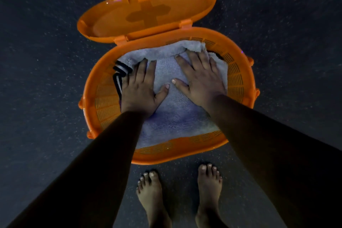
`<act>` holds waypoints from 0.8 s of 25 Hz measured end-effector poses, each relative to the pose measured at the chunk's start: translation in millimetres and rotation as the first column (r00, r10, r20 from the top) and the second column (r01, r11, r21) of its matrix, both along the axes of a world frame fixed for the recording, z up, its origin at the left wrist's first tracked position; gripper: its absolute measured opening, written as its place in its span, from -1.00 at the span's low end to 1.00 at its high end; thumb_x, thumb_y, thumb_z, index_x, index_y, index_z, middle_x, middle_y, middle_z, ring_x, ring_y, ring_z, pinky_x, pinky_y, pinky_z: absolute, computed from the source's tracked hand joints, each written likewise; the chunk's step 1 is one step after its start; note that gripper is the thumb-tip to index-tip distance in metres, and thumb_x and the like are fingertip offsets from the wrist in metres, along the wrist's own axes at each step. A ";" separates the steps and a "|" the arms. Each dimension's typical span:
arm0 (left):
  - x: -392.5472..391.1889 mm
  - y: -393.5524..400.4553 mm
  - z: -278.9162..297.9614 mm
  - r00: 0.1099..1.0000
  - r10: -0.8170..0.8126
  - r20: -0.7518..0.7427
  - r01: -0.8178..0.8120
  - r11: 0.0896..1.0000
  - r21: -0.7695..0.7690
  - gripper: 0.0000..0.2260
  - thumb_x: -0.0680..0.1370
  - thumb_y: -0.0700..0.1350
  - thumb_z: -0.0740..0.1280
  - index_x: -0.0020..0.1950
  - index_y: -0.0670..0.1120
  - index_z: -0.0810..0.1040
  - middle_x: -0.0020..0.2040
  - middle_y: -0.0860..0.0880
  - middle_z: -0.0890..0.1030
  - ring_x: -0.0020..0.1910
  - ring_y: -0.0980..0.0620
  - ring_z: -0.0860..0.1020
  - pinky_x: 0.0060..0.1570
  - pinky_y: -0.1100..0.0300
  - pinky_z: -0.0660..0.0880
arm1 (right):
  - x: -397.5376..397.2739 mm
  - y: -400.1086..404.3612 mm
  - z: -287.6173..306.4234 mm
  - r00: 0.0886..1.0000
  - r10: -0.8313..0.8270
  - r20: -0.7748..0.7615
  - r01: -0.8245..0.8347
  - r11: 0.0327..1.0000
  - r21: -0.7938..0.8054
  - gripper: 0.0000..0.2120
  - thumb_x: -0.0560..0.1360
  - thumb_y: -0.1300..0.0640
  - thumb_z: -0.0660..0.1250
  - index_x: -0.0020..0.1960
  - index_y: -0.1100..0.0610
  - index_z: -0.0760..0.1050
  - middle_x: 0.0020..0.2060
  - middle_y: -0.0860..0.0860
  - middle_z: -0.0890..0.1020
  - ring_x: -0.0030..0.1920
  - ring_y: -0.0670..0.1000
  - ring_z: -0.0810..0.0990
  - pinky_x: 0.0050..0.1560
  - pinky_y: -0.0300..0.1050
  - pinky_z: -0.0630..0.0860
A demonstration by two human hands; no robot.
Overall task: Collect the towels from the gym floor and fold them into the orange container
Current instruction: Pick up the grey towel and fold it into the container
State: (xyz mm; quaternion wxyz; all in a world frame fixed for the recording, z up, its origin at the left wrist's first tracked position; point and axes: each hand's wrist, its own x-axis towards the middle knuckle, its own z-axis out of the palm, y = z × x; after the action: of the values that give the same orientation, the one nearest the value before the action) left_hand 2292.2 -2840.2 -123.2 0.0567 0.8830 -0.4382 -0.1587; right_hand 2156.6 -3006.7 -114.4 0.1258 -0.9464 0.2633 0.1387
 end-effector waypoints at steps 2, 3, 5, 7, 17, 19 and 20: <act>-0.5 0.2 23.4 1.000 -0.002 -0.013 0.003 0.999 0.039 -0.26 0.60 0.37 0.09 0.66 -0.03 0.11 0.63 -0.14 0.22 0.59 -0.20 0.21 0.51 -0.28 0.15 | 0.7 4.0 23.8 0.999 0.008 -0.032 -0.011 0.997 -0.079 -0.28 0.60 -0.42 -0.09 0.64 -0.08 -0.01 0.63 0.08 0.07 0.62 0.20 -0.04 0.56 0.33 -0.08; -3.0 0.6 33.3 1.000 0.010 -0.005 -0.010 0.999 0.032 -0.25 0.60 0.36 0.09 0.66 -0.05 0.09 0.63 -0.15 0.20 0.60 -0.20 0.17 0.53 -0.28 0.10 | 1.2 7.2 36.4 0.999 0.009 -0.037 -0.014 0.993 -0.120 -0.28 0.60 -0.41 -0.09 0.64 -0.07 0.00 0.63 0.09 0.07 0.63 0.20 -0.03 0.55 0.36 -0.07; -16.0 9.1 44.9 0.999 0.049 0.021 -0.048 0.998 -0.027 -0.25 0.62 0.32 0.13 0.67 -0.10 0.08 0.66 -0.17 0.13 0.64 -0.18 0.07 0.57 -0.26 -0.01 | -6.4 20.0 50.1 1.000 0.004 0.007 -0.003 0.987 -0.158 -0.31 0.63 -0.36 -0.07 0.65 -0.04 0.00 0.64 0.12 0.02 0.63 0.19 -0.07 0.52 0.41 -0.07; -37.7 25.8 46.1 0.996 0.071 0.048 -0.066 0.992 -0.109 -0.26 0.64 0.26 0.18 0.66 -0.15 0.09 0.66 -0.20 0.08 0.65 -0.18 0.01 0.58 -0.24 -0.03 | -24.8 37.9 51.9 0.996 -0.010 0.085 0.022 0.990 -0.140 -0.33 0.65 -0.31 -0.03 0.66 -0.02 -0.01 0.65 0.12 -0.02 0.64 0.18 -0.11 0.52 0.41 -0.06; -45.8 40.4 162.8 0.953 0.062 -0.298 0.057 0.926 0.374 -0.13 0.56 0.43 0.08 0.67 0.00 -0.18 0.66 -0.05 -0.27 0.65 -0.05 -0.22 0.60 -0.14 -0.07 | -64.9 57.8 152.2 0.957 -0.174 -0.233 0.236 0.931 0.277 -0.25 0.61 -0.31 0.11 0.66 -0.06 -0.11 0.65 0.02 -0.11 0.64 0.12 -0.13 0.57 0.29 -0.01; -52.9 30.4 243.2 0.932 0.060 -0.357 0.107 0.896 0.431 -0.13 0.57 0.41 0.14 0.68 0.03 -0.17 0.66 -0.04 -0.27 0.65 -0.04 -0.22 0.60 -0.10 -0.10 | -77.8 61.3 223.1 0.917 -0.284 -0.282 0.370 0.867 0.332 -0.25 0.61 -0.31 0.11 0.66 -0.07 -0.10 0.65 0.02 -0.08 0.64 0.13 -0.09 0.55 0.27 0.02; -60.4 28.5 287.3 0.927 0.043 -0.372 0.140 0.881 0.451 -0.13 0.57 0.40 0.17 0.68 0.03 -0.15 0.67 -0.04 -0.25 0.65 -0.04 -0.19 0.59 -0.09 -0.09 | -87.1 66.0 264.6 0.904 -0.318 -0.288 0.407 0.847 0.342 -0.26 0.62 -0.30 0.11 0.66 -0.07 -0.09 0.65 0.03 -0.05 0.64 0.13 -0.07 0.55 0.26 0.03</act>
State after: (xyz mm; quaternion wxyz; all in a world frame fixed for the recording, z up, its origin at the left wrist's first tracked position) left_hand 2231.8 -2811.7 164.1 -0.0812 0.8125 -0.3903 -0.4252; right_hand 2069.5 -2940.7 150.1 0.3074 -0.8129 0.4169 0.2662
